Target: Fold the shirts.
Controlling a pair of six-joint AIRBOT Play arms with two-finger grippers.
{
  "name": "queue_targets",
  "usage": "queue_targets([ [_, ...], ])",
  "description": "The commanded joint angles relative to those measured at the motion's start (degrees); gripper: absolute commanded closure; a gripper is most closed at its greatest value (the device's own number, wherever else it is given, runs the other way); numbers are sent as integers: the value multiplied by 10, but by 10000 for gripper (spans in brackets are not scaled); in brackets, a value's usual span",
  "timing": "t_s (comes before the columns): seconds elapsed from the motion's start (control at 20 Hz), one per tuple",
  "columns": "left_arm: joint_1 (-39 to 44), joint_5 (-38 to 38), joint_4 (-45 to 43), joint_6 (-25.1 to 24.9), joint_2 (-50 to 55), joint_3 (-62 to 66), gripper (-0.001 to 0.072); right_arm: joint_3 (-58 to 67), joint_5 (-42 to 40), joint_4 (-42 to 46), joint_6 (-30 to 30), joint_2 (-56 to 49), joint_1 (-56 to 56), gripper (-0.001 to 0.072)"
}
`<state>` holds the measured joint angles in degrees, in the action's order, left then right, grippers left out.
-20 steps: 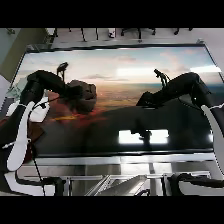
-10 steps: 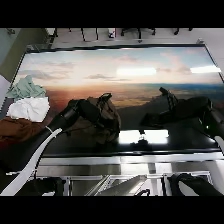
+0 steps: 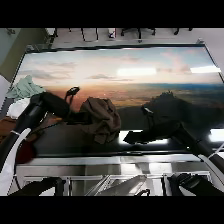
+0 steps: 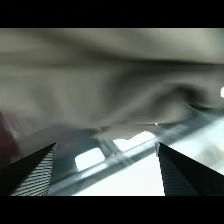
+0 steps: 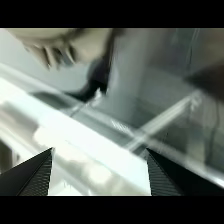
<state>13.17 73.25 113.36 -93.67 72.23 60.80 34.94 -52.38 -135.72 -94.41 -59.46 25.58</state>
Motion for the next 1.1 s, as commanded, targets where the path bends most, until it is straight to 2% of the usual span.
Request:
queue_targets([
  [0.0,-128,-71,26,-46,-30,-113,8,-10,192,-22,55,-44,117,71],
  [0.15,-191,-108,113,-109,18,-142,8,14,231,-24,61,-99,151,71],
  [0.4,-188,-116,113,-120,129,-85,8,71,228,-23,62,-169,152,71],
  [0.6,-164,-118,112,-120,176,-28,9,81,211,-26,62,-216,152,72],
  [0.65,-159,-119,111,-120,182,-15,35,85,206,-26,62,-223,153,72],
  [0.75,-158,-116,111,-120,192,9,429,100,195,-26,62,-225,153,74],
  [0.8,-158,-117,111,-120,192,15,488,107,191,-25,62,-225,153,126],
  [0.85,-158,-118,111,-120,192,18,488,111,187,-23,62,-225,153,274],
  [0.95,-158,-115,108,-125,192,19,694,111,182,-19,62,-228,150,285],
  [1.05,-158,-112,109,-129,192,18,693,111,151,-19,62,-239,134,264],
])
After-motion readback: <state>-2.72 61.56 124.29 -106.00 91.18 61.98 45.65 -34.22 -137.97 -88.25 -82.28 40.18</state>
